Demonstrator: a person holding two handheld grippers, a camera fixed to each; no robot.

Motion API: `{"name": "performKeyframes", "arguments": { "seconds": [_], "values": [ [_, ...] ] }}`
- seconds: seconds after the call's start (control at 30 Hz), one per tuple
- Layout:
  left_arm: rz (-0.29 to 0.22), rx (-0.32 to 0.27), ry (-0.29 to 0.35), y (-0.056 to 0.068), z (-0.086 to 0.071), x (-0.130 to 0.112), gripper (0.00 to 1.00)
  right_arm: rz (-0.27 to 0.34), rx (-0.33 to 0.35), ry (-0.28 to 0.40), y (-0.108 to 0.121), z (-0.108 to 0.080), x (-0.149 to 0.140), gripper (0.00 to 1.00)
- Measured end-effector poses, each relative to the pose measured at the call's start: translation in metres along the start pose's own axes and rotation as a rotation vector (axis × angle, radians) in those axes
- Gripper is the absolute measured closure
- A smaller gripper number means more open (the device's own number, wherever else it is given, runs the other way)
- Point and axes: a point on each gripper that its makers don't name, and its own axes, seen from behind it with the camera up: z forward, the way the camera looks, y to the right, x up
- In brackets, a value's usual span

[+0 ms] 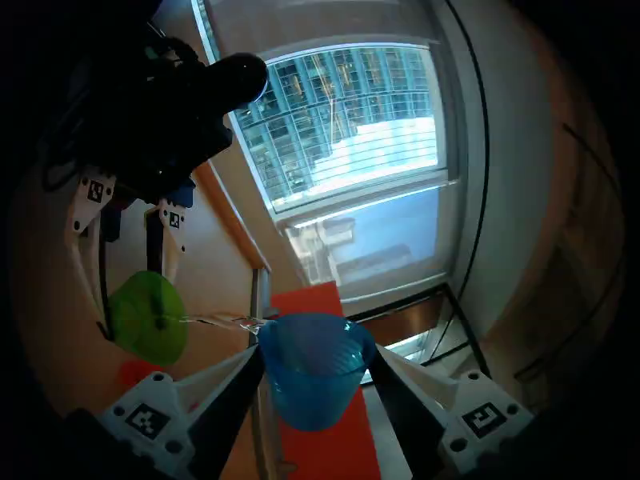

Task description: Pour water

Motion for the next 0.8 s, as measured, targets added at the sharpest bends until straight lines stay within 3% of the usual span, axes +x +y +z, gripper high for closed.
{"name": "performKeyframes", "arguments": {
  "seconds": [0.8],
  "values": [
    [0.001,0.003,-0.003,-0.002,0.004,-0.001,0.20,-0.103,-0.043,-0.009,0.018,-0.002,0.000,0.09]
  ]
}}
